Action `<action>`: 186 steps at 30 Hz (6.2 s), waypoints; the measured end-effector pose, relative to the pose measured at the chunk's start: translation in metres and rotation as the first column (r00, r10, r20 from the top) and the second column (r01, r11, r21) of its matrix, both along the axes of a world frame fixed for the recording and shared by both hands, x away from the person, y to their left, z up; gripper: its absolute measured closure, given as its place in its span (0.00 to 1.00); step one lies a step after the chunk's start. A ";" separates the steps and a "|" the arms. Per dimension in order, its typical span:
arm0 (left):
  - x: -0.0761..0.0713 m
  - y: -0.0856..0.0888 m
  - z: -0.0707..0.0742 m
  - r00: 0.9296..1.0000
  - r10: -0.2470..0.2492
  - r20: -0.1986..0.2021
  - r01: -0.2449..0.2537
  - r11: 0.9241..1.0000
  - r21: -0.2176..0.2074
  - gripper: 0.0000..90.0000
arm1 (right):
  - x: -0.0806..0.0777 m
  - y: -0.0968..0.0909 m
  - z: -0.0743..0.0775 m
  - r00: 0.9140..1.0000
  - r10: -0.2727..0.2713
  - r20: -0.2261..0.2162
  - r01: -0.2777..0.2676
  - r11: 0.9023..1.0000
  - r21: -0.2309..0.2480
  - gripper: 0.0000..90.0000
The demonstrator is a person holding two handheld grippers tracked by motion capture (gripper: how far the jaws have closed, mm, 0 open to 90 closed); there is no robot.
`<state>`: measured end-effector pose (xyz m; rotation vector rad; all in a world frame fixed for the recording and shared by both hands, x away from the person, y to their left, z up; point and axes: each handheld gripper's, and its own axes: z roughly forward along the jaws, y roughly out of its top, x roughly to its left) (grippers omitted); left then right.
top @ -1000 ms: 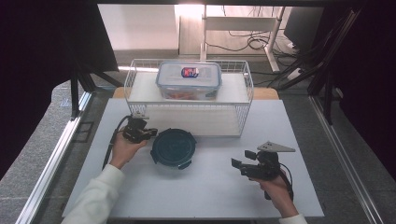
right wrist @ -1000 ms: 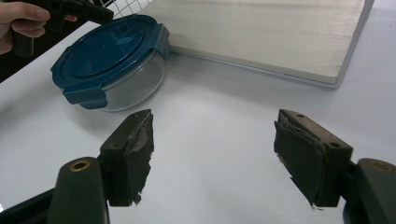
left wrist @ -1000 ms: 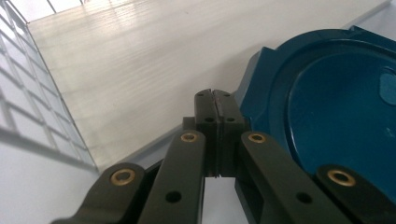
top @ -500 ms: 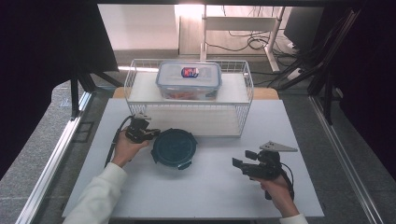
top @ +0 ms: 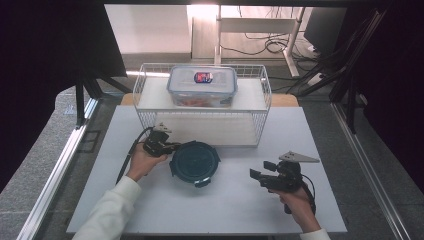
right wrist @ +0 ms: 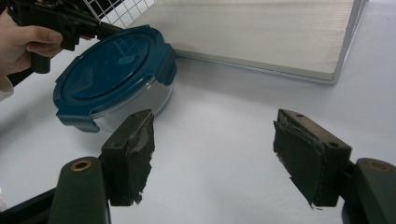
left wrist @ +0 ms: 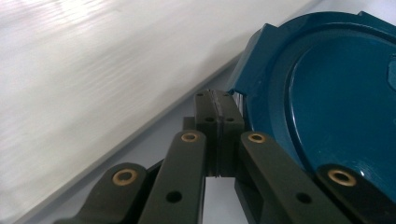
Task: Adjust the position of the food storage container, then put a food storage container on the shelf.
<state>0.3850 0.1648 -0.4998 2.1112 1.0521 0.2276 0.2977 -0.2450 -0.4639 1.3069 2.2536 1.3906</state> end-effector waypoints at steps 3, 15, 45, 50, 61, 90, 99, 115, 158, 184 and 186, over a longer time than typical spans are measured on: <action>-0.003 -0.008 0.001 1.000 -0.019 0.002 0.019 1.000 0.000 1.00 | 0.000 0.000 0.000 1.000 -0.001 0.001 0.001 1.000 0.000 0.32; -0.013 -0.039 0.003 0.996 -0.089 -0.002 0.089 0.996 0.002 1.00 | 0.000 -0.001 0.000 1.000 0.001 -0.002 -0.001 1.000 -0.006 0.32; -0.027 -0.046 0.025 0.997 -0.072 0.018 0.072 0.996 -0.045 1.00 | 0.000 -0.008 0.003 1.000 -0.013 -0.007 0.013 1.000 0.004 0.31; -0.049 -0.025 0.041 0.999 -0.043 0.009 0.044 0.995 -0.087 0.96 | -0.001 -0.008 0.005 1.000 -0.010 -0.007 0.010 1.000 -0.001 0.31; -0.096 0.004 0.047 1.000 0.028 -0.003 -0.028 0.988 -0.153 0.55 | -0.001 -0.002 0.006 1.000 0.009 -0.018 -0.009 1.000 -0.014 0.27; -0.106 0.003 0.031 0.983 0.126 -0.131 -0.158 0.951 -0.267 0.18 | 0.004 0.002 0.004 0.991 0.050 -0.125 -0.051 0.999 -0.005 0.19; -0.095 -0.027 0.016 0.967 0.062 -0.246 -0.139 0.941 -0.310 0.13 | 0.012 0.012 -0.002 0.974 0.082 -0.210 -0.070 0.995 0.065 0.17; -0.083 -0.040 -0.016 0.893 -0.009 -0.450 -0.204 0.884 -0.421 0.12 | 0.033 0.047 -0.032 0.916 0.152 -0.371 -0.114 0.986 0.125 0.17; -0.100 -0.028 0.040 0.949 0.032 -0.315 -0.188 0.856 -0.481 0.48 | 0.015 0.059 0.013 0.942 0.139 -0.304 -0.072 0.973 0.220 0.41; -0.082 -0.007 0.137 0.988 0.039 -0.147 -0.107 0.862 -0.495 0.49 | 0.037 0.080 0.110 0.979 0.163 -0.125 -0.133 0.966 0.224 0.41; -0.079 -0.006 0.143 0.990 0.036 -0.139 -0.102 0.862 -0.497 0.49 | 0.040 0.082 0.121 0.981 0.162 -0.108 -0.136 0.967 0.217 0.41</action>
